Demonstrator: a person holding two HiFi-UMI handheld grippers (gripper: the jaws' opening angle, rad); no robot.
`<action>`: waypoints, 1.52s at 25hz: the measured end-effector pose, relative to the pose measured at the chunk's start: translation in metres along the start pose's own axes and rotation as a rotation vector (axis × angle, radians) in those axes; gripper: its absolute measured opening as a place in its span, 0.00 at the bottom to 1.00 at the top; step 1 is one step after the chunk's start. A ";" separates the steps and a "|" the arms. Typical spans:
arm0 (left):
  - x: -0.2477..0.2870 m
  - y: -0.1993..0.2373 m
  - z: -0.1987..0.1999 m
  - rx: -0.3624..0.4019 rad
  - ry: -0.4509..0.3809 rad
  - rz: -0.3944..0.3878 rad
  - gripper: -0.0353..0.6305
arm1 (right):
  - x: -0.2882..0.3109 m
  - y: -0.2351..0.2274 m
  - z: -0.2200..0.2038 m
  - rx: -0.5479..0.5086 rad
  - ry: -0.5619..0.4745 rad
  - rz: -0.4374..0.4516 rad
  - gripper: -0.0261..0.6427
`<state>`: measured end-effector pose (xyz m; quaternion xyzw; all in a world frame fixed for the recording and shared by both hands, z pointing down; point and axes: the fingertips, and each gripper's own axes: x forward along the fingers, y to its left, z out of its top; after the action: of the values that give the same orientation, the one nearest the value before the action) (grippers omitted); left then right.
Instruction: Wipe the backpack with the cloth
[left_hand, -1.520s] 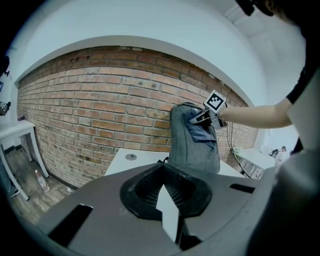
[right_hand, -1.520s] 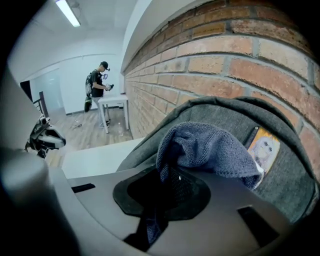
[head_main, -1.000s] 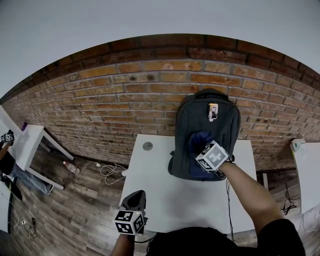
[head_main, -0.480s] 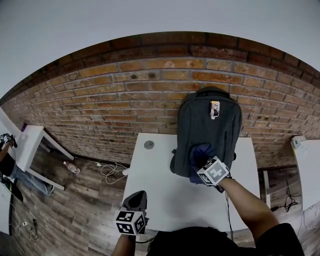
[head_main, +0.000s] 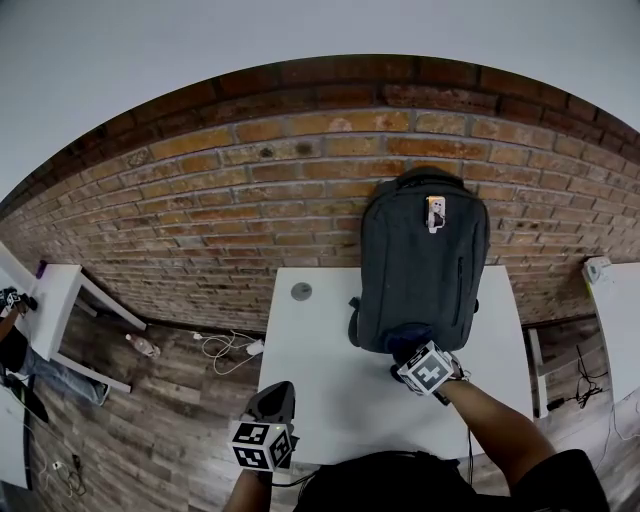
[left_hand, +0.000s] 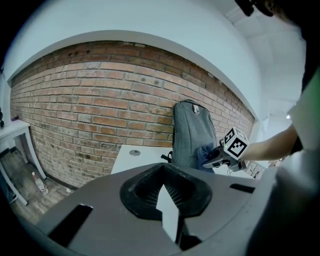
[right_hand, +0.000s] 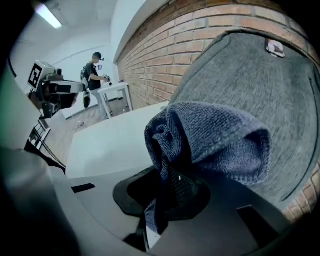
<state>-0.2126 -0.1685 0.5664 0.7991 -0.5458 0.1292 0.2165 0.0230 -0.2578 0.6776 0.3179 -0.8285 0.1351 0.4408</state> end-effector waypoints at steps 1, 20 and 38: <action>0.001 0.004 -0.001 0.006 0.001 -0.003 0.05 | 0.005 0.001 -0.003 0.007 0.003 -0.008 0.10; 0.013 0.034 -0.002 -0.010 -0.004 -0.010 0.05 | 0.016 0.021 0.044 0.007 -0.072 0.024 0.10; 0.011 0.038 -0.008 -0.038 -0.001 0.021 0.05 | -0.083 -0.137 0.218 0.078 -0.351 -0.196 0.10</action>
<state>-0.2434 -0.1855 0.5862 0.7890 -0.5568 0.1206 0.2302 0.0048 -0.4377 0.4765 0.4324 -0.8519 0.0662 0.2880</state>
